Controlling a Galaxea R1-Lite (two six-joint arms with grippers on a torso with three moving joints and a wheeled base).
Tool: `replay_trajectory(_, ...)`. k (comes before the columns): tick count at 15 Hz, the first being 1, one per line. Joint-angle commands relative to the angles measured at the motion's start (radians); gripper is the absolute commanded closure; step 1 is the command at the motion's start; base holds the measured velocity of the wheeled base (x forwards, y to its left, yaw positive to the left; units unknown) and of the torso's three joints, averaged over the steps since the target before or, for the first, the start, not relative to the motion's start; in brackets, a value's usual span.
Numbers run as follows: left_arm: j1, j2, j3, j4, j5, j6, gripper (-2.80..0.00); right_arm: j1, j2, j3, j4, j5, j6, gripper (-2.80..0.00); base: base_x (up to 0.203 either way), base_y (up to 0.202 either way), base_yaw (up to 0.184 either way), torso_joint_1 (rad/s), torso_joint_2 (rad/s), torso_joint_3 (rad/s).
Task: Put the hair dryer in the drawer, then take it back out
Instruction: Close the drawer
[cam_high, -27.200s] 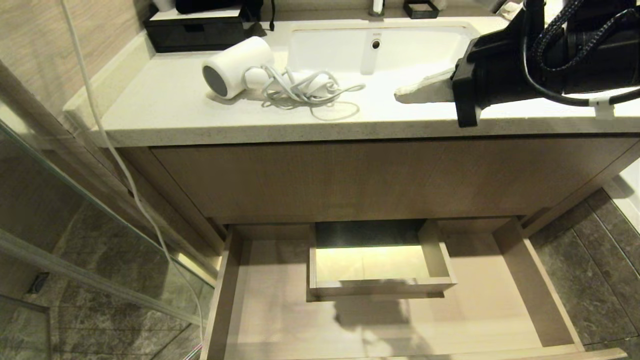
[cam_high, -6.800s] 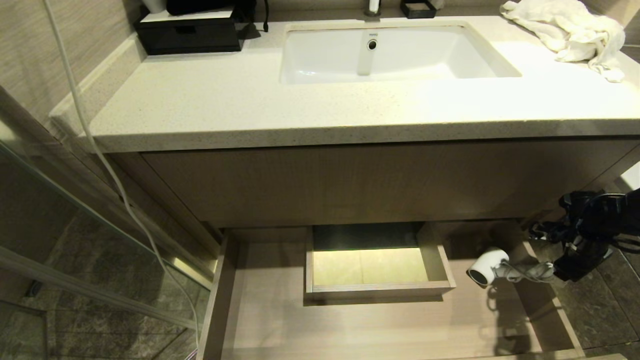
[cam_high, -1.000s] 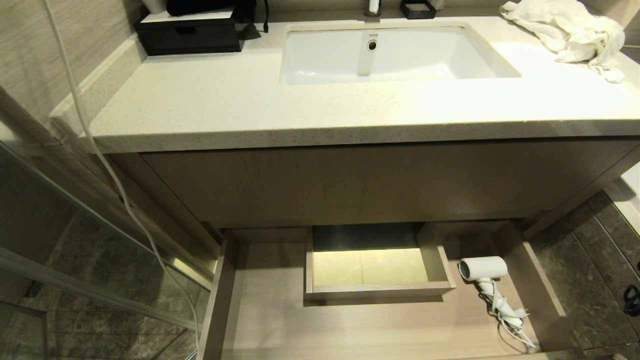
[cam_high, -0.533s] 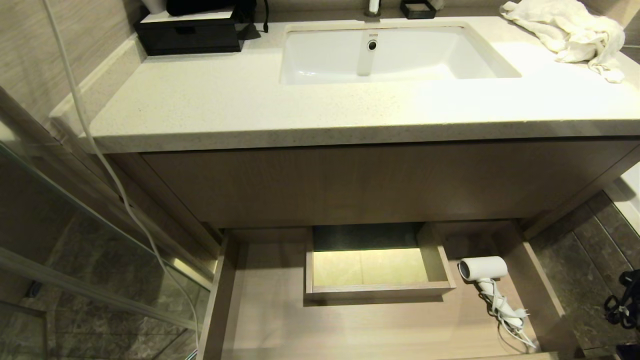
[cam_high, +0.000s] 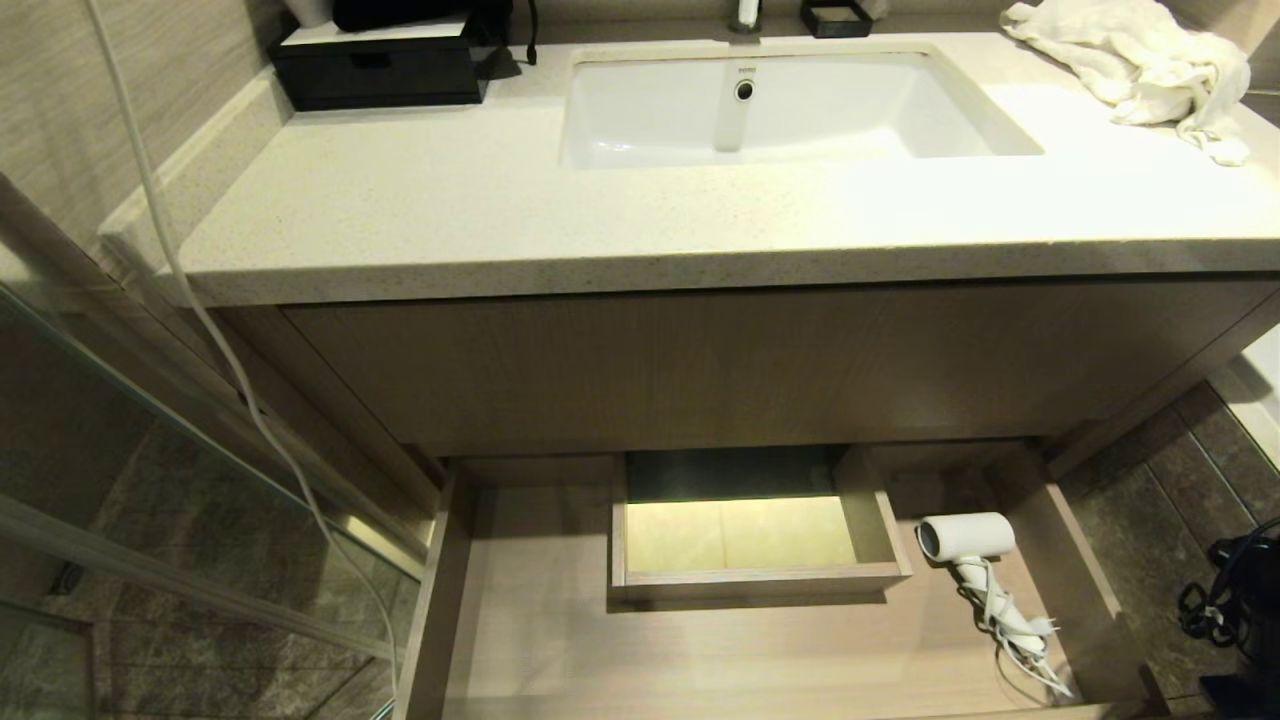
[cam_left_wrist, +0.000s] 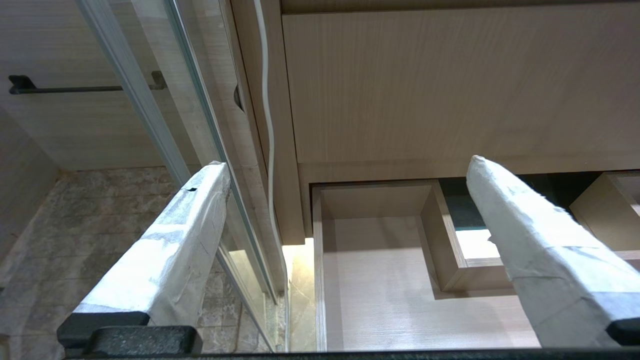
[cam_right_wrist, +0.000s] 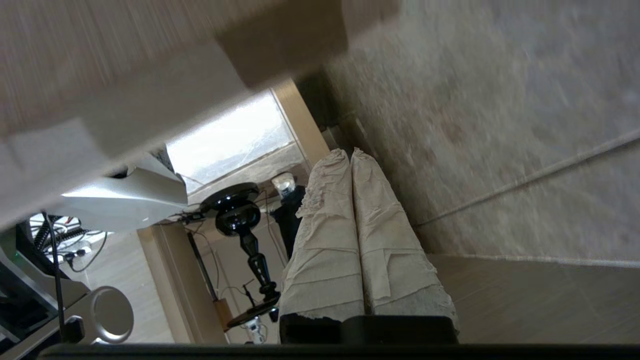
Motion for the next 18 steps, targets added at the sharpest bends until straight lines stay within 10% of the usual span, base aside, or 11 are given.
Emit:
replay_trajectory(1, 0.0, 0.0, 0.04, -0.002, 0.0, -0.001, -2.8, 0.001, 0.028, -0.023, 0.01, 0.007, -0.006, 0.0, 0.0, 0.0, 0.0, 0.0, 0.0, 0.0)
replay_trajectory(18, 0.0, 0.0, 0.04, -0.002, 0.0, -0.001, -2.8, -0.002, 0.108, -0.097, 0.006, 0.013, -0.061, 0.0, 0.0, 0.0, 0.0, 0.0, 0.0, 0.0)
